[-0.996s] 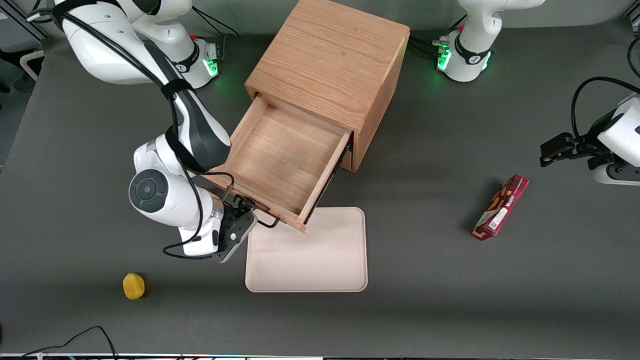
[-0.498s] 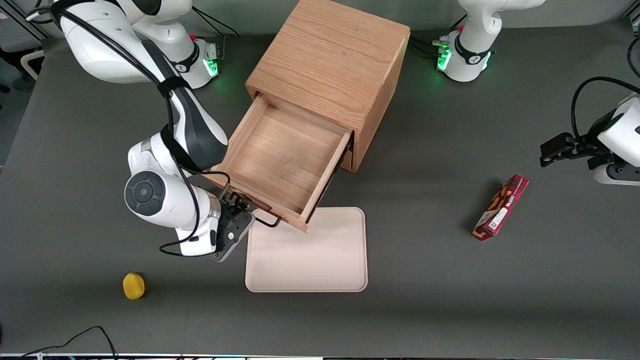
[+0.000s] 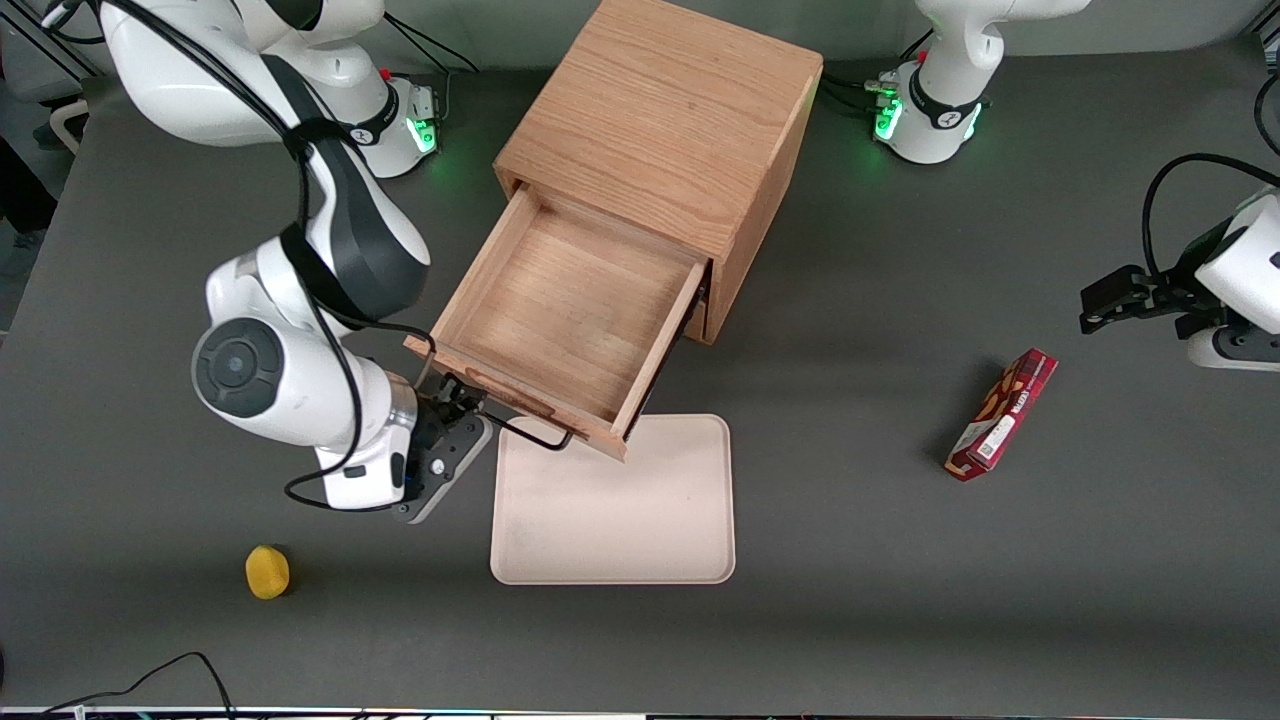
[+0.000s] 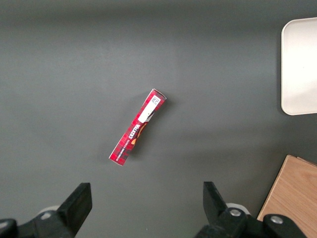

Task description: Open upper drawer

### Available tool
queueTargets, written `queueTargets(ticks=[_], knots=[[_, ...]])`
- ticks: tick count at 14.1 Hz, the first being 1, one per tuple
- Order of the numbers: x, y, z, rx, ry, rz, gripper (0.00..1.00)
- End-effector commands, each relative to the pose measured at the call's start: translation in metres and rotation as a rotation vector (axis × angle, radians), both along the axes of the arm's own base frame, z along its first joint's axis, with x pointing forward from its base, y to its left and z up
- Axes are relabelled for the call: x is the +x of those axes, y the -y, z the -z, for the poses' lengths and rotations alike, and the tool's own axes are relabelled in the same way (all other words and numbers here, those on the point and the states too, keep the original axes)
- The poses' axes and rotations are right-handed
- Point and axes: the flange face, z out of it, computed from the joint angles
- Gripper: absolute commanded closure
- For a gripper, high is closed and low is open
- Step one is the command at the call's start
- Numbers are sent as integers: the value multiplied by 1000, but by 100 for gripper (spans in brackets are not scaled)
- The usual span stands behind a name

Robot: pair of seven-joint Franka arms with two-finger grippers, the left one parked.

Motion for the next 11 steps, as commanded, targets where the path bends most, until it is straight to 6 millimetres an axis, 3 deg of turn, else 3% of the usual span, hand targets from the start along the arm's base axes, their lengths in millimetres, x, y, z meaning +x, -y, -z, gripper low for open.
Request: queueTargets(ticks=[1, 3, 6, 9, 11], knots=[[-9, 9, -47, -35, 21, 26, 0], [-19, 24, -83, -40, 43, 30, 0], [-36, 77, -126, -55, 16, 103, 0], [-55, 154, -140, -3, -77, 224, 0], [-80, 200, -148, 20, -111, 355, 0]])
